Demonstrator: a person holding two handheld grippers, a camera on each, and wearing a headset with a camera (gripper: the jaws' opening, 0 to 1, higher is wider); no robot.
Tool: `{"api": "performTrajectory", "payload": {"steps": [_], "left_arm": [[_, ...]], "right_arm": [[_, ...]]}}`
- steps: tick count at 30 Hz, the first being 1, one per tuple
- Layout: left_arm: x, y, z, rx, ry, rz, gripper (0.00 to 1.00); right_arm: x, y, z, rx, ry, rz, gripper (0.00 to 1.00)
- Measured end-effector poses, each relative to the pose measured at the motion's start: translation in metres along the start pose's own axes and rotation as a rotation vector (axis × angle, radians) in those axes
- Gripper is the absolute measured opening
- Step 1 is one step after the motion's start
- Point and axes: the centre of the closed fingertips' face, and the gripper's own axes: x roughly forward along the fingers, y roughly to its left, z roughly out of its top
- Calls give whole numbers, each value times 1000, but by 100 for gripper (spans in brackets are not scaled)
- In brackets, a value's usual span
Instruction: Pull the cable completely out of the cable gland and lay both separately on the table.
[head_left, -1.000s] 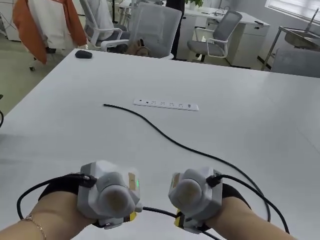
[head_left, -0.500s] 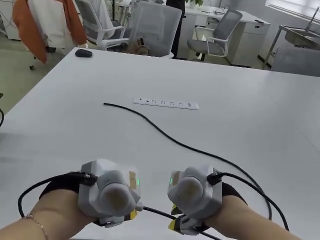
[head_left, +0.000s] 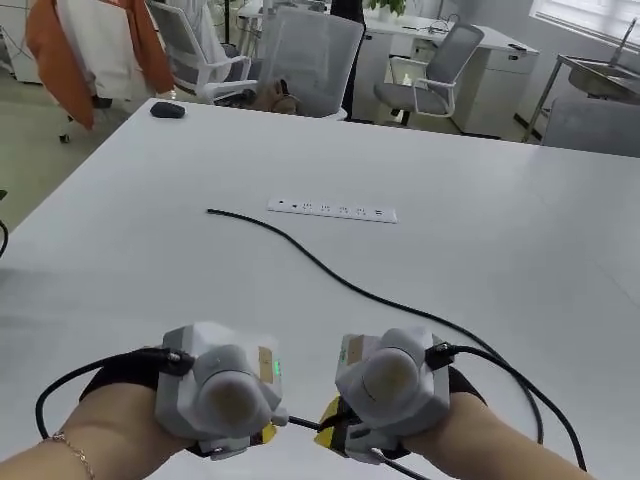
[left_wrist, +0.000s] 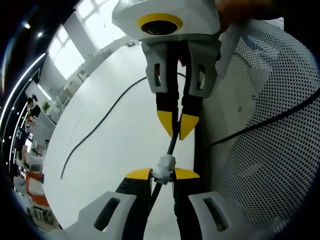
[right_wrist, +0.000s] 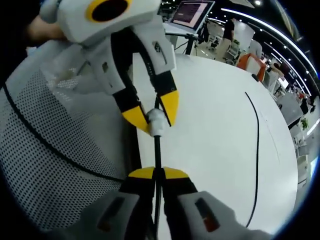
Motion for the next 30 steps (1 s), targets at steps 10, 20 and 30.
{"api": "performTrajectory", "payload": {"steps": [10,20,30], "left_arm": [[1,0,-2,0,10,0,17],[1,2,-3,-1,12,5,17],[0,3,-2,-10,10,13,17]], "right_arm": [[2,-4,-17,-8,79,-17,2],[3,-8,-28,1,132,-32,2],[2,-12,-47,33,216,-49,2]]}}
